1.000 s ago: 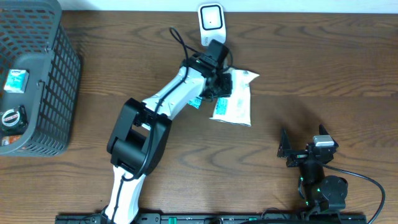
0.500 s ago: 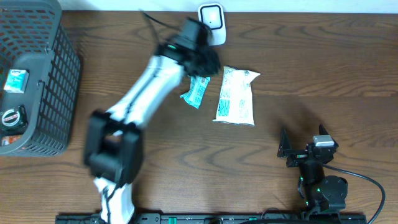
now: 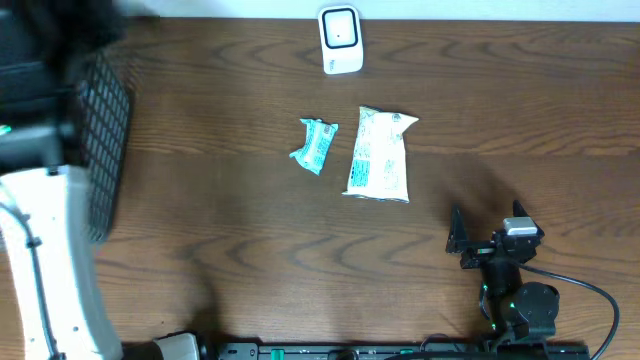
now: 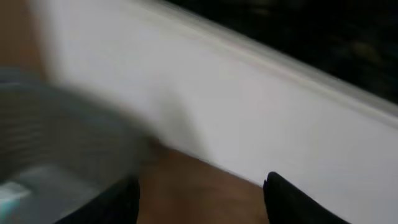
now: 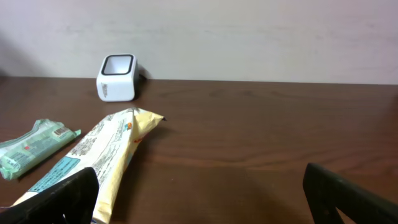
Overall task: Scan the item barcode
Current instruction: 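Move the left gripper back into the basket toward the Kleenex pack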
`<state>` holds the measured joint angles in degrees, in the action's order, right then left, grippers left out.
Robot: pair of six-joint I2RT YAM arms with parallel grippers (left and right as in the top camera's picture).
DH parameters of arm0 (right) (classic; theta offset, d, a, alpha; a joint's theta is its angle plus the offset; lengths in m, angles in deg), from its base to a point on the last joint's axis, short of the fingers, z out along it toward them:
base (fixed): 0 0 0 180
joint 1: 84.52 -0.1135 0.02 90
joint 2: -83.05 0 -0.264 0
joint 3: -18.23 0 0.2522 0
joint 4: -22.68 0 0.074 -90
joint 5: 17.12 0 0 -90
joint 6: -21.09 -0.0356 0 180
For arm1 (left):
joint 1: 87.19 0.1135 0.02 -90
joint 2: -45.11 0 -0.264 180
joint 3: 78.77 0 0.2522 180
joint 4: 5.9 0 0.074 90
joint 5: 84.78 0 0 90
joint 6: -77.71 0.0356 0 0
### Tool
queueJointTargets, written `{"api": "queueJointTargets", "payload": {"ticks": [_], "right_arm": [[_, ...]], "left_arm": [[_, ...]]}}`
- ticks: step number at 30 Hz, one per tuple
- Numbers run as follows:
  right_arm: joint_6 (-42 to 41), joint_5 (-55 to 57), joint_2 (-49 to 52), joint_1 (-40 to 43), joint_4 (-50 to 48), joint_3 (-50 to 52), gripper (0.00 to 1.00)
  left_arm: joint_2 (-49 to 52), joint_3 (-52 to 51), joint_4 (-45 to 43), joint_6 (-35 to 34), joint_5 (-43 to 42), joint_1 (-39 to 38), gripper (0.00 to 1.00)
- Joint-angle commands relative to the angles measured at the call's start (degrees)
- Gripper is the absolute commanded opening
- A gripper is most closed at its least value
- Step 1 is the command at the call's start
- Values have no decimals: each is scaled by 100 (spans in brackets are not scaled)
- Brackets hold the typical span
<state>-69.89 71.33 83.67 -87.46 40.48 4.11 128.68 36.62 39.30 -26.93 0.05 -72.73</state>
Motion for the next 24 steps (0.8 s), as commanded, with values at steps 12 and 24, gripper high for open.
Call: {"api": "queueJointTargets", "payload": {"ticks": [12,24], "right_arm": [[39,9,-31,-39,28,4,99],[39,9,-31,-39,28,4,99]], "left_arm": [[1541,-306,2188,210,603,2588,63],[2776,-306,2614,-140,1827,2592,63]]}}
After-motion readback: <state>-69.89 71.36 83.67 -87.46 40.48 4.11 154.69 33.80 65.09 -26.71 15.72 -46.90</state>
